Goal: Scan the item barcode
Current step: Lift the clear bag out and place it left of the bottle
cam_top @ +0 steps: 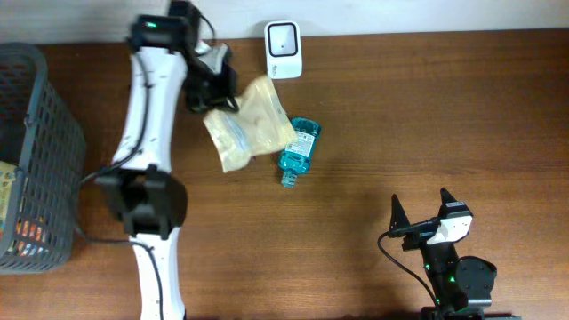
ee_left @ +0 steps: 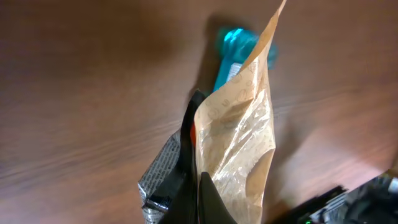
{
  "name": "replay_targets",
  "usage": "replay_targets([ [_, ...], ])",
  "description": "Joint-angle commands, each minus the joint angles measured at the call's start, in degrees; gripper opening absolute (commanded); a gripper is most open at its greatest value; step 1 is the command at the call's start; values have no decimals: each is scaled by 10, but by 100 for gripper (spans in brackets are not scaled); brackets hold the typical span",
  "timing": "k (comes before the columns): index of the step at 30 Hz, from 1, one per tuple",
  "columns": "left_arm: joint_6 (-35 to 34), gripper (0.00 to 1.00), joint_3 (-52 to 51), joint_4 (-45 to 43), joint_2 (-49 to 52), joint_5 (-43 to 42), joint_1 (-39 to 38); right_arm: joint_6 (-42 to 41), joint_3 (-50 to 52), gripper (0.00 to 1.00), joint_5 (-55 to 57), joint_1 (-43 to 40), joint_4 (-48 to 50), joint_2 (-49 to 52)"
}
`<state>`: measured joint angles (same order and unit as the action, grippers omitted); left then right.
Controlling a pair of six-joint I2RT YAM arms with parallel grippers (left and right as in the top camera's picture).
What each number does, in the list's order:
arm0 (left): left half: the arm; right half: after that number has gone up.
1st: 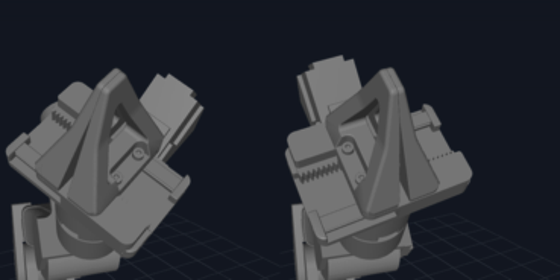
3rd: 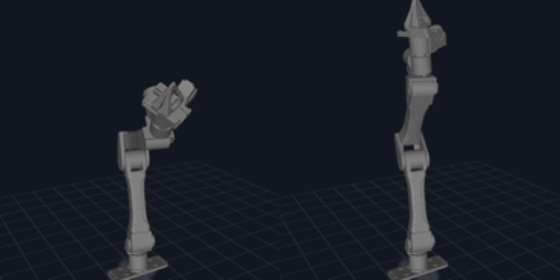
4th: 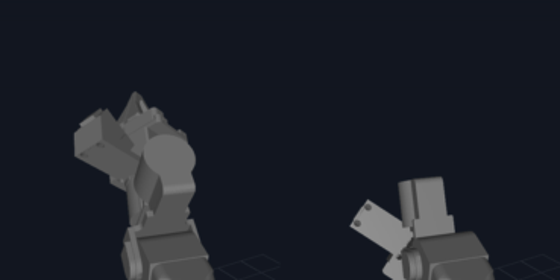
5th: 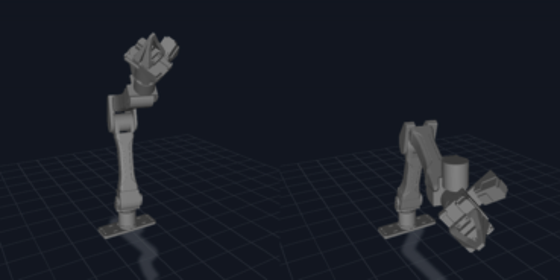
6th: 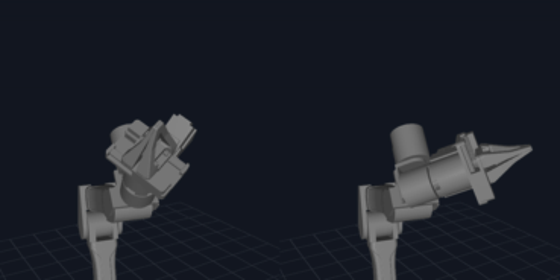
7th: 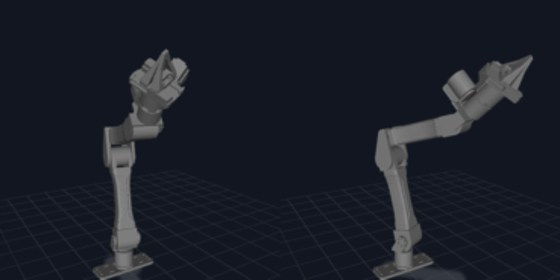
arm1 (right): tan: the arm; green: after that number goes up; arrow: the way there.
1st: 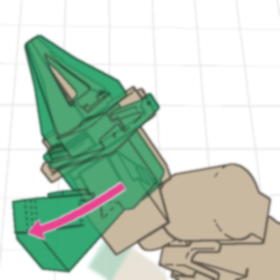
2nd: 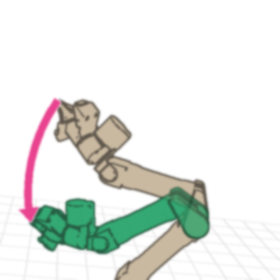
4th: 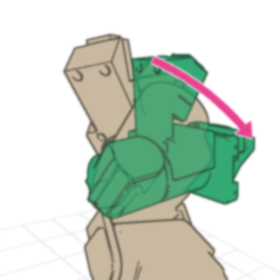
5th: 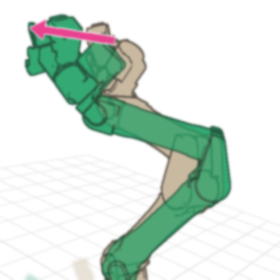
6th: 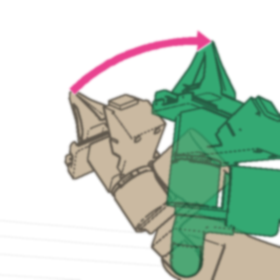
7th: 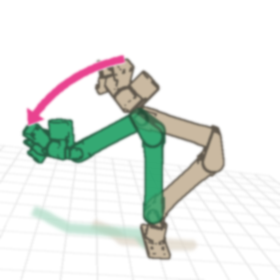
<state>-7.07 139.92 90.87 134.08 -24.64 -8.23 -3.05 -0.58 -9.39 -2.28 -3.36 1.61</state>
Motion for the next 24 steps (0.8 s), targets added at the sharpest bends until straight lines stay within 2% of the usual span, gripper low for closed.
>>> replay_targets([
  [1,12,0,-33,-23,20,39,-7,-6,3,98,-7,-3,-3,-2],
  [4,12,0,-62,-38,20,82,-6,-6,3,98,-7,-3,-3,-2],
  [12,15,0,-167,-129,20,79,-8,-6,3,98,-7,-3,-3,-2],
  [19,15,0,-209,-136,20,80,-8,-6,3,98,-7,-3,-3,-2],
  [22,16,10,-209,-135,20,80,-8,-6,3,98,-7,-3,-3,-2],
  [24,16,22,-209,-135,20,83,-8,-6,3,98,-7,-3,-3,-2],
])
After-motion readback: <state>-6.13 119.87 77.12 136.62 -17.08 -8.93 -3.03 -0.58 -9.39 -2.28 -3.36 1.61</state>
